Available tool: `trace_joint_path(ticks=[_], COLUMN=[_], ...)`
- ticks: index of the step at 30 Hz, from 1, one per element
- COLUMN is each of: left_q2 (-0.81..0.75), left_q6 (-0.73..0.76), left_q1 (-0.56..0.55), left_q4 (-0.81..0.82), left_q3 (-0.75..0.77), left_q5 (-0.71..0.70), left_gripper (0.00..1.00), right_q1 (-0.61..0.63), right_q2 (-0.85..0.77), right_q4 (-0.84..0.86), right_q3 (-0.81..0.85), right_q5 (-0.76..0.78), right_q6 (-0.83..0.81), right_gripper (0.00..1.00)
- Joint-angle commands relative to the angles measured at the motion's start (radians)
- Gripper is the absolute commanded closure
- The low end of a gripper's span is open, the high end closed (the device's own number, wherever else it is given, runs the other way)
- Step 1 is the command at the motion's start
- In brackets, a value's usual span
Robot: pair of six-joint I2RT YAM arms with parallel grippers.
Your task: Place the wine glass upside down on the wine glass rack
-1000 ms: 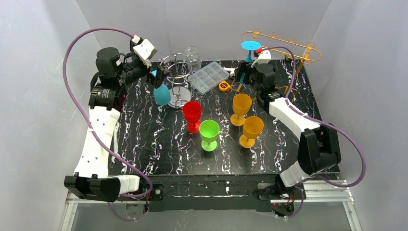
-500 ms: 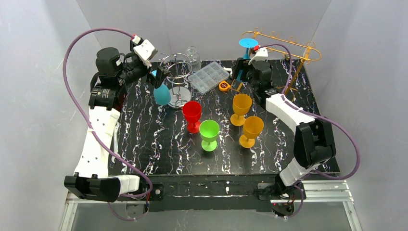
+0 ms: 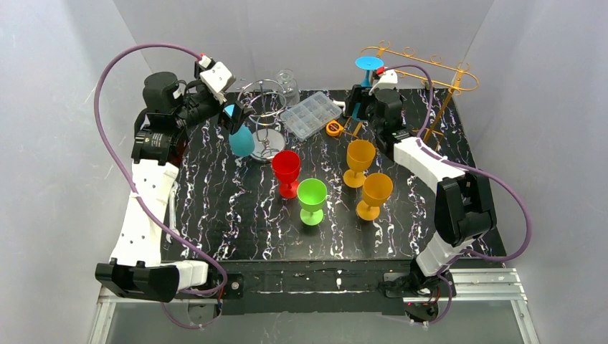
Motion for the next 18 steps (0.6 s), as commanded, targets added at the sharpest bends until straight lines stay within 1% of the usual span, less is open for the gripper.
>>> trace_joint_path(ticks=[1,7,13,18], left_q2=[-0.041,-0.045,-0.045,-0.046], left_q6=[0.012,0.027,0.022,0.022], left_q1=[0.0,-0.001,0.0,0.0], left_q4=[-0.015,-0.025,-0.019,-0.025], left_q3=[-0.007,-0.01,-0.013,-0.009], left_q5=[0.016,0.012,0.017,0.02], left_gripper=[0.02,0.02,0.02,0.02], right_q1=[-0.014,-0.029,-0.036,-0.04], right_q2=[-0.016,-0.019,0.019,0.031], right_q4=[0.078,0.082,0.043,0.057], right_q3=[0.027,0.013,0.043,0.028], right_q5=[0.018,0.016,0.016,0.015], right_q6=[0.018,0.031,0.029,0.04], right_gripper=[0.44,0.44,0.43,0.42])
